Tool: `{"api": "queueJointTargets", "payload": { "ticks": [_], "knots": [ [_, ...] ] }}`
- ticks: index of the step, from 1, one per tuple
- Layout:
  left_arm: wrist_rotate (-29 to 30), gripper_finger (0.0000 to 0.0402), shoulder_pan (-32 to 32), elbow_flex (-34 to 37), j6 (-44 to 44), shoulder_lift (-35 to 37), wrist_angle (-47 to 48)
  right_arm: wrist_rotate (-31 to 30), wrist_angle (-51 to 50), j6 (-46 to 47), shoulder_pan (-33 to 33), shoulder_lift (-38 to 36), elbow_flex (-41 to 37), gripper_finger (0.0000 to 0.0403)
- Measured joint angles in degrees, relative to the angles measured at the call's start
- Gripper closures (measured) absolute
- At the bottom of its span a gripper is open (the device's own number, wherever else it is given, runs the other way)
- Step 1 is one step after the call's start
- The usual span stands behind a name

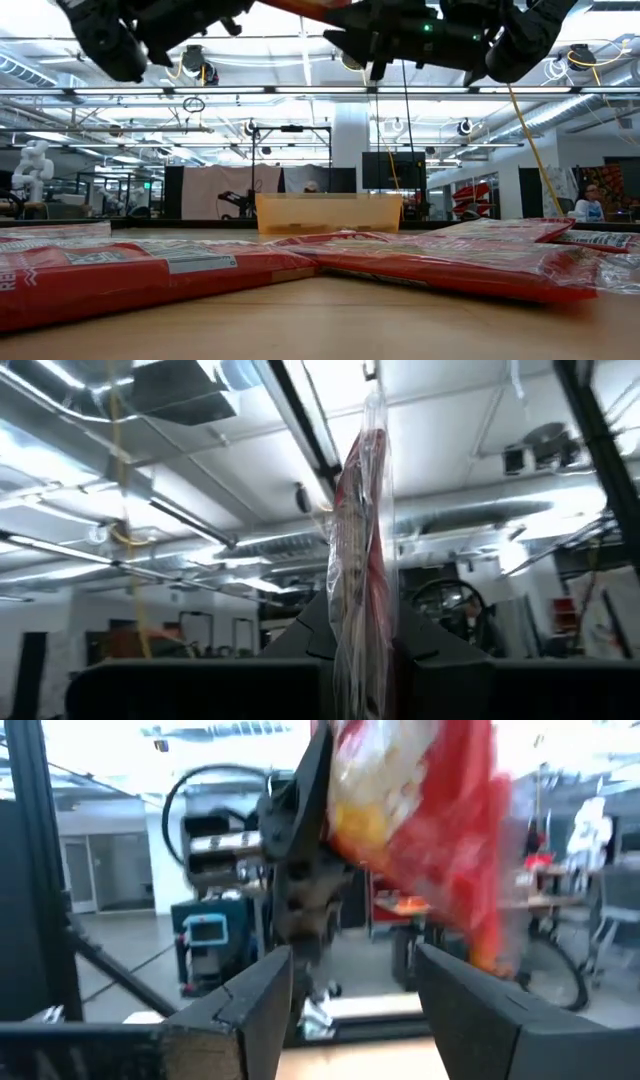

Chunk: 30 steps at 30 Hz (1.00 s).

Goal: Sort popcorn bags into baskets
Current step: Put the popcorn pack into the orange bin

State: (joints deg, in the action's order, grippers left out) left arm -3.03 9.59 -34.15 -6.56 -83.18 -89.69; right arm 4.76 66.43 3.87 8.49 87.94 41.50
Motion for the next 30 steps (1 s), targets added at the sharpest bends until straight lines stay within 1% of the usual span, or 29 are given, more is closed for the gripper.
{"api": "queueJointTargets", "payload": {
  "ticks": [2,4,7,14,17,20,26,30],
  "knots": [
    [-0.32,0.0372,-0.06,-1.47,0.54,-1.83,-0.08,0.11,1.34,-2.23,-0.14,-0.02,0.0,0.0199],
    [-1.36,0.0372,-0.03,-2.23,0.89,-3.22,-0.28,1.57,2.41,-3.53,-0.31,0.06,-0.06,0.0202],
    [-2.3,0.0372,-0.06,-2.68,0.91,-3.67,-0.37,2.93,4.87,-3.99,-0.33,0.06,-0.07,0.0219],
    [-2.97,0.0371,0.02,-2.71,0.46,-3.69,-0.31,2.27,6.62,-4.25,-0.18,0.07,-0.07,0.0302],
    [-3.29,0.0371,0.09,-2.69,0.23,-3.25,0.22,0.63,5.87,-3.02,0.13,0.07,-0.04,0.032],
    [-4.54,0.0371,0.09,-2.69,-0.42,-3.07,0.37,1.35,5.82,-2.81,0.13,0.02,-0.04,0.0306],
    [-5.78,0.0371,0.04,-2.69,0.34,-3.05,0.05,1.41,7.9,-2.9,0.02,0.01,-0.04,0.024],
    [-7.72,0.0371,0.02,-2.59,0.81,-2.99,0.41,1.3,8.7,-2.97,0.02,0.0,0.0,0.0227]
  ]
}}
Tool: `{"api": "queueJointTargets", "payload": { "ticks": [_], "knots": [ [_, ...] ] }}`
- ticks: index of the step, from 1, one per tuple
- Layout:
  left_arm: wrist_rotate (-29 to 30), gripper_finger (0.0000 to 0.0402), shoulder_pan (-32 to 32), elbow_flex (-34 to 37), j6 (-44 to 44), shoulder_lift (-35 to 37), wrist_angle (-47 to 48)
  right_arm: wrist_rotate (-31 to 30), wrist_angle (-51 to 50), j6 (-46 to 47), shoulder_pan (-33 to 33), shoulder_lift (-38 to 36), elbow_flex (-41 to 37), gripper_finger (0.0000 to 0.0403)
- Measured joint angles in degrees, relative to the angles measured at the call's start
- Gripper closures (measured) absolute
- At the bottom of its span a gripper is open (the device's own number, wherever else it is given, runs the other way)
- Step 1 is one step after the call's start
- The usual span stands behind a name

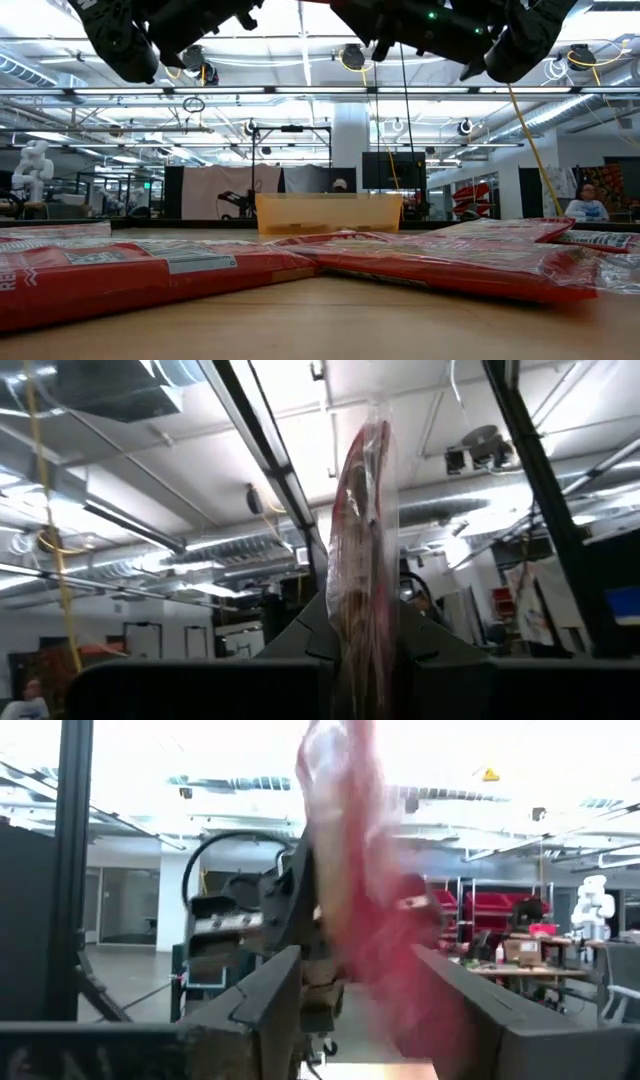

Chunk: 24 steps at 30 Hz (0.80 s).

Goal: Sort popcorn bags into baskets
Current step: Put the popcorn pack into the orange bin

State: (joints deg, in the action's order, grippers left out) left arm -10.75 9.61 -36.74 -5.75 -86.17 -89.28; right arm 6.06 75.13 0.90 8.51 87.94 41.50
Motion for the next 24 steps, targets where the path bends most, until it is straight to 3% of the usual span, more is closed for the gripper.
{"api": "queueJointTargets", "payload": {
  "ticks": [12,19,24],
  "knots": [
    [0.2,0.0371,0.61,-0.19,-2.51,1.05,1.9,0.05,0.01,-3.55,0.0,-0.04,0.02,0.0272],
    [0.23,0.037,0.51,-0.21,-2.62,1.07,5.18,2.01,-0.63,-3.48,0.04,-0.04,0.0,0.038],
    [0.45,0.0325,-0.79,-0.21,-4.25,2.29,9.12,3.41,-3.66,-1.53,0.02,-0.54,0.0,0.0383]
  ]
}}
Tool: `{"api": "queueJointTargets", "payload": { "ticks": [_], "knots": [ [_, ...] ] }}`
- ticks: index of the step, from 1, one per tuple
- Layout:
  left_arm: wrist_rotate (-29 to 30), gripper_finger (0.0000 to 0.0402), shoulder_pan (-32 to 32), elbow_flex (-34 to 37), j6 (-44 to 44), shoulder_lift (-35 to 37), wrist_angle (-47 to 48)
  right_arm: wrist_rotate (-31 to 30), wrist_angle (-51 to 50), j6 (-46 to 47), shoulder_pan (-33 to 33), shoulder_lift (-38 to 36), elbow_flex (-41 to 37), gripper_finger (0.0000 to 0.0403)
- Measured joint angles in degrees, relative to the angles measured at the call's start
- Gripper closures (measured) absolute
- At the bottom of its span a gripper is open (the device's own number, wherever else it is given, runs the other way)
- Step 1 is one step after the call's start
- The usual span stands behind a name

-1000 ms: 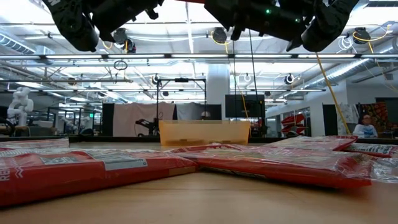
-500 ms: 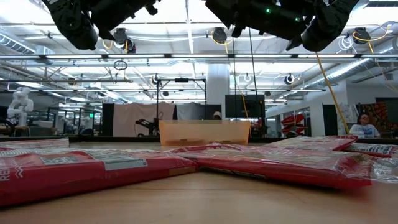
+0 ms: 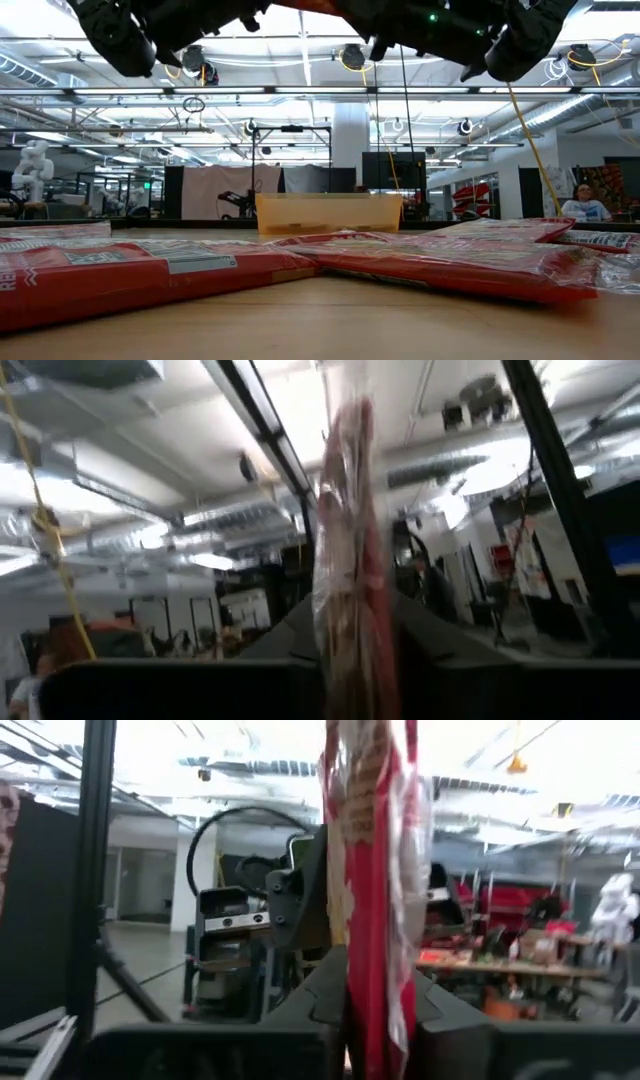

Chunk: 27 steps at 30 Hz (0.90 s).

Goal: Sort popcorn bags into baskets
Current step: Put the popcorn pack into the orange bin

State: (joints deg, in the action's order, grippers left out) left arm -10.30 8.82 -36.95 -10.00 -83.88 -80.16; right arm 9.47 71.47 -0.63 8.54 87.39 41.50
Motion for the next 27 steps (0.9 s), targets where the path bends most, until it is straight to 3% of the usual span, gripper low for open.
{"api": "queueJointTargets", "payload": {
  "ticks": [4,7,12,16,20,27],
  "knots": [
    [3.51,0.0249,0.04,0.0,-0.47,5.5,11.55,1.16,-9.03,1.33,-0.02,-2.38,0.02,0.0393],
    [4.44,0.0195,0.04,0.07,-0.97,10.7,22.69,1.06,-22.02,1.68,0.0,-5.51,0.06,0.0396],
    [4.47,0.0138,0.04,0.04,-0.26,17.42,37.45,-3.23,-41.87,2.8,-0.15,-9.46,-0.04,0.039],
    [4.47,0.0128,0.11,0.04,2.46,18.25,47.04,-4.9,-51.16,6.25,-0.09,-9.93,-0.02,0.0393],
    [4.34,0.0141,-0.01,0.04,5.62,14.42,53.01,-0.71,-51.97,12.55,-0.17,-8.74,-0.07,0.0391],
    [3.77,0.0169,-0.74,0.07,7.81,5.91,48.87,-0.23,-53.17,13.01,-1.27,-6.58,-0.04,0.039]
  ]
}}
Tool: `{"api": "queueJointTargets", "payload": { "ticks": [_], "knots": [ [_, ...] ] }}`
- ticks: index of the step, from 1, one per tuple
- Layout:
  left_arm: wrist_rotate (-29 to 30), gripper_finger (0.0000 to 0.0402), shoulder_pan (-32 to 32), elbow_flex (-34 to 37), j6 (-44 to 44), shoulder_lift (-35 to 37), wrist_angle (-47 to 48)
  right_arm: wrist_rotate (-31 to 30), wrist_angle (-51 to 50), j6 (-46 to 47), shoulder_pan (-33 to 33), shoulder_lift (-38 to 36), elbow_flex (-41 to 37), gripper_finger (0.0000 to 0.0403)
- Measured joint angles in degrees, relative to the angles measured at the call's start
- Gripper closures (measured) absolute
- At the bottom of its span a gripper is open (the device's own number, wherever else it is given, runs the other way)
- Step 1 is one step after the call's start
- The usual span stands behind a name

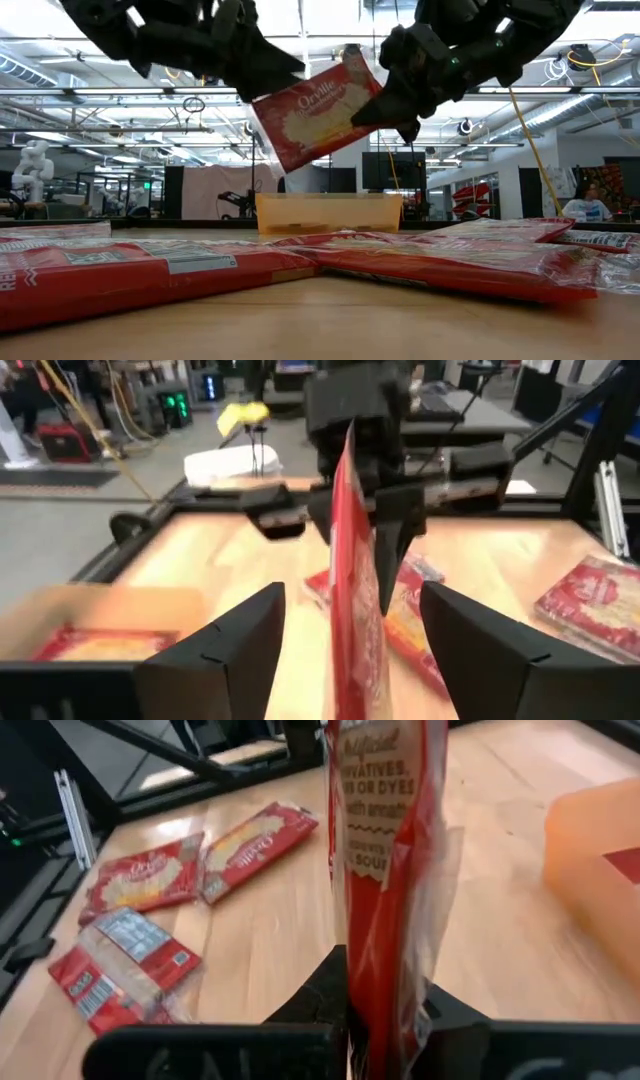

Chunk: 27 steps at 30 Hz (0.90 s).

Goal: Sort popcorn bags into baskets
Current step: Put the popcorn pack into the orange bin

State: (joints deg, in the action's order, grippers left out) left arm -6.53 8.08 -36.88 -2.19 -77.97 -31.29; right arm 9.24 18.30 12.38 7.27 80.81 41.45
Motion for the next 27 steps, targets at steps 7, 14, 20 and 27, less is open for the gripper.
{"api": "queueJointTargets", "payload": {
  "ticks": [7,14,20,27],
  "knots": [
    [-6.07,0.0209,0.93,0.0,0.19,-5.48,-3.13,-1.74,-0.16,-3.44,-0.01,1.8,0.02,0.039],
    [-5.3,0.0355,2.26,0.0,1.42,-7.26,-3.11,-6.64,0.26,-6.28,-0.04,2.36,0.02,0.0386],
    [-4.2,0.0373,3.46,0.03,2.41,-4.9,-2.14,-7.81,1.11,-5.97,-0.22,1.31,0.06,0.0332],
    [-5.82,0.0388,7.27,0.02,3.18,3.31,2.49,-8.02,0.66,-6.52,-0.24,-1.01,0.08,0.0259]
  ]
}}
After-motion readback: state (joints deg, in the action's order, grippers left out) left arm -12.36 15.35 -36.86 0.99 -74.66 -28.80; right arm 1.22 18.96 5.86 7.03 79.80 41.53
